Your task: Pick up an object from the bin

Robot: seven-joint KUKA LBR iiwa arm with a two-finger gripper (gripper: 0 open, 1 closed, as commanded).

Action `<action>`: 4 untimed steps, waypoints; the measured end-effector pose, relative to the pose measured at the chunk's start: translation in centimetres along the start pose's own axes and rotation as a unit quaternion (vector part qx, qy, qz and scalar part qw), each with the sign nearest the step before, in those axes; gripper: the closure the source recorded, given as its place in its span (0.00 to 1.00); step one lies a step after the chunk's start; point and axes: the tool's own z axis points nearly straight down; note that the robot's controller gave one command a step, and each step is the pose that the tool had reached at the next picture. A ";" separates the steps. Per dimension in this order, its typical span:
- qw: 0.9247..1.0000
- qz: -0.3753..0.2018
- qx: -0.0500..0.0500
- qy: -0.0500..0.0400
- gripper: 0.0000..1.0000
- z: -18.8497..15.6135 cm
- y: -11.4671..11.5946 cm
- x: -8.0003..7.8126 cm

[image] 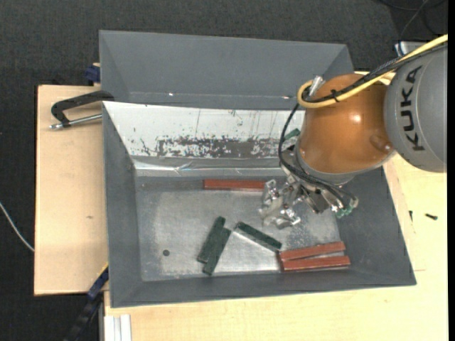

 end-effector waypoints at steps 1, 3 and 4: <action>0.998 0.069 0.000 0.001 0.00 5.4 0.0 -0.4; 0.998 0.058 0.000 0.007 1.00 9.8 -0.4 1.5; 0.998 0.058 0.000 0.006 1.00 9.8 -0.4 1.5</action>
Offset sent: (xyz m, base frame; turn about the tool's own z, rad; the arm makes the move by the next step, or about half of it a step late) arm 0.0000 0.0000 0.0000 0.0000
